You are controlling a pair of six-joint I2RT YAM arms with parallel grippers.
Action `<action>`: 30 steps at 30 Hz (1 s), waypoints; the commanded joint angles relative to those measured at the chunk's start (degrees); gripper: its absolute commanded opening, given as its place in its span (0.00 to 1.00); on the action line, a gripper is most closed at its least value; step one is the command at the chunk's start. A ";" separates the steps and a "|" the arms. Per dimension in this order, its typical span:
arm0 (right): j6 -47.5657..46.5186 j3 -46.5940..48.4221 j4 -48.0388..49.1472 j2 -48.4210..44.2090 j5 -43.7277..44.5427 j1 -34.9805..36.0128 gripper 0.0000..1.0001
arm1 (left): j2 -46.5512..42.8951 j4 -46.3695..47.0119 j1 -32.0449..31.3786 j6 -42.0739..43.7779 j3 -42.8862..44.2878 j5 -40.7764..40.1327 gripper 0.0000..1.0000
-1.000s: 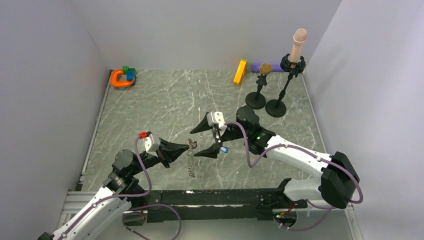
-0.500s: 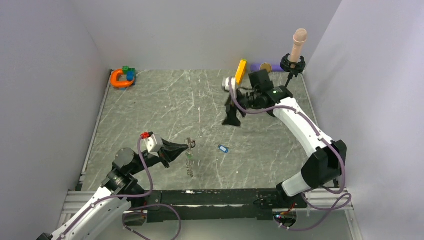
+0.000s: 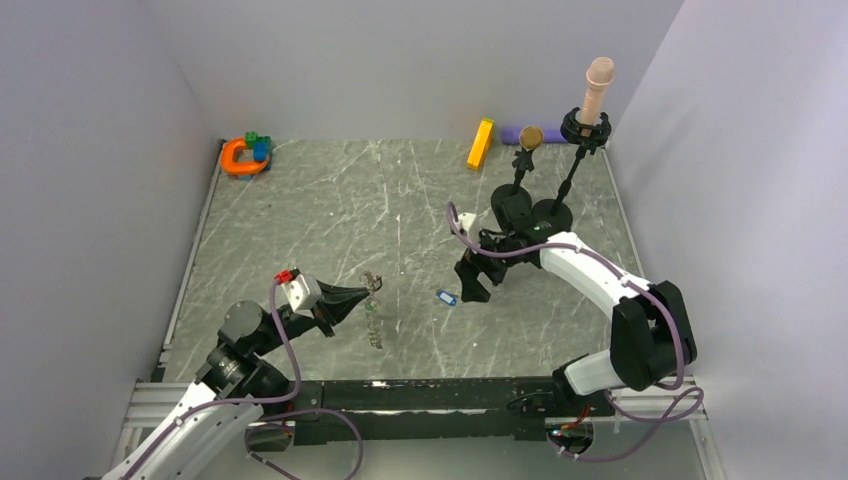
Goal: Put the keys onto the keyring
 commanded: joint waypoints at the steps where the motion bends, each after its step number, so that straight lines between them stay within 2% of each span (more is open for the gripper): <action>1: 4.61 8.42 2.54 1.55 7.80 0.21 1.00 | -2.23 1.70 0.16 0.98 2.27 -2.63 0.00; 3: 5.73 10.36 1.64 0.93 9.27 0.85 1.00 | -2.49 2.19 0.18 1.03 2.08 -2.82 0.00; 5: 6.24 7.63 6.24 -2.85 8.43 3.08 1.00 | -2.63 2.87 0.15 1.08 1.69 -2.74 0.00; 8: 11.57 -4.39 23.72 -11.27 9.77 8.67 1.00 | -3.65 3.10 0.15 0.96 0.90 -3.10 0.00; 10: 15.83 -10.50 33.03 -13.42 11.79 11.87 0.99 | -4.88 2.92 0.20 0.42 0.44 -3.66 0.00; 13: 21.74 -13.88 41.22 -12.50 19.34 14.68 0.92 | -5.97 1.64 -0.06 0.13 0.60 -4.42 0.00; 16: 22.74 -16.55 49.77 -11.35 24.04 16.14 0.86 | -5.96 1.18 -0.37 0.46 0.63 -5.83 0.00; 20: 22.35 -18.04 52.43 -6.91 25.09 16.65 0.66 | -3.83 1.16 -0.31 1.15 1.00 -6.66 0.00; 24: 18.12 -24.22 62.01 -6.70 23.59 16.97 0.67 | -3.11 1.59 -0.37 1.08 0.64 -6.82 0.00; 27: 14.98 -28.27 66.70 -7.08 19.05 17.11 0.72 | -3.59 1.71 -0.37 1.07 0.52 -7.39 0.00; 30: 16.52 -31.26 69.99 -7.19 17.65 17.09 0.76 | -3.82 1.28 -0.36 1.25 0.79 -7.77 0.00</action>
